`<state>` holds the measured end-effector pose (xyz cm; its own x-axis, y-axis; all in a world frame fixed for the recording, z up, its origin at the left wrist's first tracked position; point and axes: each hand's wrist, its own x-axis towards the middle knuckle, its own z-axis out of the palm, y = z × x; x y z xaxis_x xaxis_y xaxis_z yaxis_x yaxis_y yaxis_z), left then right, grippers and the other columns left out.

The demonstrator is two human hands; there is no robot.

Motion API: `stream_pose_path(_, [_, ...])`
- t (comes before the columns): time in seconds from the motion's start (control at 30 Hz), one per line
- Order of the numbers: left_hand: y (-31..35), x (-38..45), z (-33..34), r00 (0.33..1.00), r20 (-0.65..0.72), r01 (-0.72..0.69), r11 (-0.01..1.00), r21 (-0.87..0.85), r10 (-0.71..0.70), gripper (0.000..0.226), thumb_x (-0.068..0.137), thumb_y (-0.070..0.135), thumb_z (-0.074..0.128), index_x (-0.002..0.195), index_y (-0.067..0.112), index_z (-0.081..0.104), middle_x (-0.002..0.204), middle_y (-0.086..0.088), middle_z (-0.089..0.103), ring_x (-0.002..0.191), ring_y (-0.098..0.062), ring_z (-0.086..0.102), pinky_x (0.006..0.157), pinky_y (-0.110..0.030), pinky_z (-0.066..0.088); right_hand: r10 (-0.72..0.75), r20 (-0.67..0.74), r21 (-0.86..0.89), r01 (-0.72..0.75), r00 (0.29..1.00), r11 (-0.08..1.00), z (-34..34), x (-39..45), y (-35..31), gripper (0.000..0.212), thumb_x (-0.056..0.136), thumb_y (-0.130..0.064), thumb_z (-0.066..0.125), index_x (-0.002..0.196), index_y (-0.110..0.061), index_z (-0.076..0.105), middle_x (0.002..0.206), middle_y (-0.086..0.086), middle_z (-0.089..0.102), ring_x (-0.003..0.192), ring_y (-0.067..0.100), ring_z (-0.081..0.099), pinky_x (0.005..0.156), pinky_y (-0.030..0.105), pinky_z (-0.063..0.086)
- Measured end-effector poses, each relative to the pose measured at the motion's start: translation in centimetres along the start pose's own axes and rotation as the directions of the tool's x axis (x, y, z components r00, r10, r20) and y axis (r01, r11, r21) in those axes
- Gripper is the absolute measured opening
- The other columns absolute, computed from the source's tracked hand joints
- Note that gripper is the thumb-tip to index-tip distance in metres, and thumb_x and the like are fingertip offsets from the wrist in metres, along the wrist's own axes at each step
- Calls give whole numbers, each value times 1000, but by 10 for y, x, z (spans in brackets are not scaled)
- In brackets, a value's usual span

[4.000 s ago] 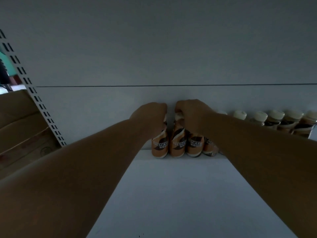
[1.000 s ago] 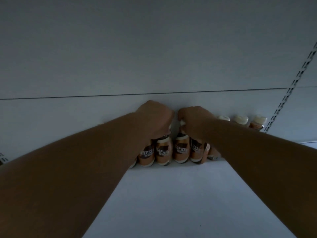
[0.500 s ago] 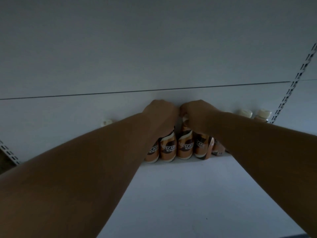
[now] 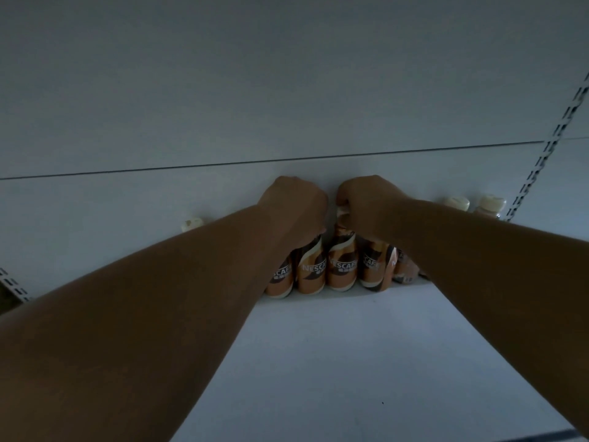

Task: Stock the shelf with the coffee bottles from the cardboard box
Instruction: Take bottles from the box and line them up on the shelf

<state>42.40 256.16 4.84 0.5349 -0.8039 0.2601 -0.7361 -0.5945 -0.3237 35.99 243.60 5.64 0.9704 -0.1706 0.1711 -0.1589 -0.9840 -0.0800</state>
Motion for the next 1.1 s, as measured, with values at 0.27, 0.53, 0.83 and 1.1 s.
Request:
stream_pose_path(0.27, [-4, 0, 1, 999, 11, -35, 999, -8, 35, 24, 87, 36, 61, 89, 12, 64, 94, -8, 66, 84, -27, 62, 69, -34, 40, -10, -29, 18, 10, 1000, 1000, 2, -1, 2, 29, 84, -20, 58, 111, -12, 62, 113, 11, 61, 104, 28, 56, 82, 32, 44])
stream_pose_path(0.53, [-3, -3, 8, 997, -39, 49, 974, -221, -59, 25, 83, 25, 67, 98, 6, 60, 104, -11, 57, 88, -29, 57, 66, -32, 36, 0, -29, 7, 0, 1000, 1000, 4, 0, 0, 26, 84, -17, 58, 108, -11, 63, 109, 11, 62, 100, 29, 57, 76, 30, 43])
stream_pose_path(0.83, [6, -3, -1, 999, 4, 43, 994, -104, -43, 17, 88, 23, 59, 99, 11, 61, 107, -9, 54, 92, -27, 56, 70, -33, 37, 28, -83, 81, -21, 996, 997, -5, -17, 6, 41, 85, -19, 60, 125, -15, 53, 121, 10, 58, 111, 27, 53, 86, 32, 42])
stream_pose_path(1.1, [32, 13, -12, 986, -156, -75, 984, -159, 50, 26, 85, 26, 57, 107, 12, 56, 105, -8, 56, 93, -27, 53, 79, -35, 37, 46, -172, 111, -27, 984, 994, -8, -37, 64, 31, 88, -22, 57, 119, -23, 57, 117, 4, 57, 107, 21, 53, 83, 29, 38])
